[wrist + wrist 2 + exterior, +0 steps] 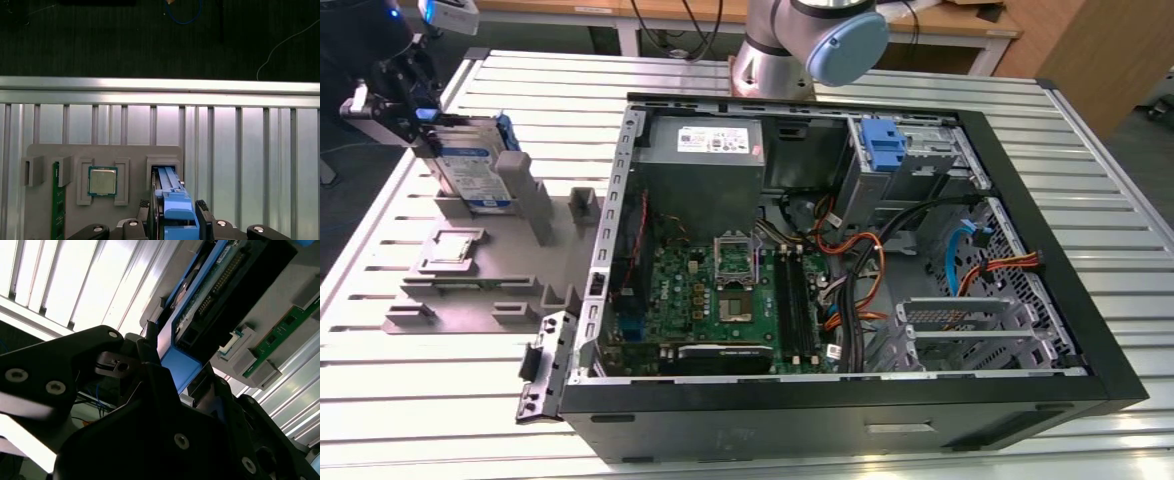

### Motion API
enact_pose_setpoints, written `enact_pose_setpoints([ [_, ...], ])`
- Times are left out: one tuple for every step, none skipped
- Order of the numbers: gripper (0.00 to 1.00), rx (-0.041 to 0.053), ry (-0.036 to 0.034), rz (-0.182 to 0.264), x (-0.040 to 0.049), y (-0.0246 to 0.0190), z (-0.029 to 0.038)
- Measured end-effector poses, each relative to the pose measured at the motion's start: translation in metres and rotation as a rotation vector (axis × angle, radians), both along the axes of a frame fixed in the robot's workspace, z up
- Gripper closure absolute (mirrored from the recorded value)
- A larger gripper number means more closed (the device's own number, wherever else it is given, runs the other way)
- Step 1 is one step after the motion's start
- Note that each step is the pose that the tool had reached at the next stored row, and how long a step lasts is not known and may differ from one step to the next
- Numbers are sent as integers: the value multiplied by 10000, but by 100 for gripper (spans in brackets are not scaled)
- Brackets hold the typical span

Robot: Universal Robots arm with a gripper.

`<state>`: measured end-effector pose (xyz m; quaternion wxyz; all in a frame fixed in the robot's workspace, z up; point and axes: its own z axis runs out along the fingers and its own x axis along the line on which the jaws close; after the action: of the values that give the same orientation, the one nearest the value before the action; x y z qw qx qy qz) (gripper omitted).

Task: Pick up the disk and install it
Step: 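Pick up the disk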

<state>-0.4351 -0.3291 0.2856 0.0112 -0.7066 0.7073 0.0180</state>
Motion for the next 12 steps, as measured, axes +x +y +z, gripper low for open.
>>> enact_pose_setpoints([
  [52,0,0,1,-1,0,0],
  [52,0,0,1,-3,0,0],
  [52,-1,1,0,-6,0,1],
  [52,0,0,0,-7,0,0],
  [52,-1,1,0,-8,0,1],
  [52,0,1,0,-9,0,1],
  [52,-1,1,0,-9,0,1],
  [52,0,1,0,-9,0,1],
  [52,-1,6,0,-10,0,1],
  [52,0,20,-1,-9,1,-1],
  [52,0,37,-2,-7,1,0],
  [52,-1,58,-1,-5,1,1],
])
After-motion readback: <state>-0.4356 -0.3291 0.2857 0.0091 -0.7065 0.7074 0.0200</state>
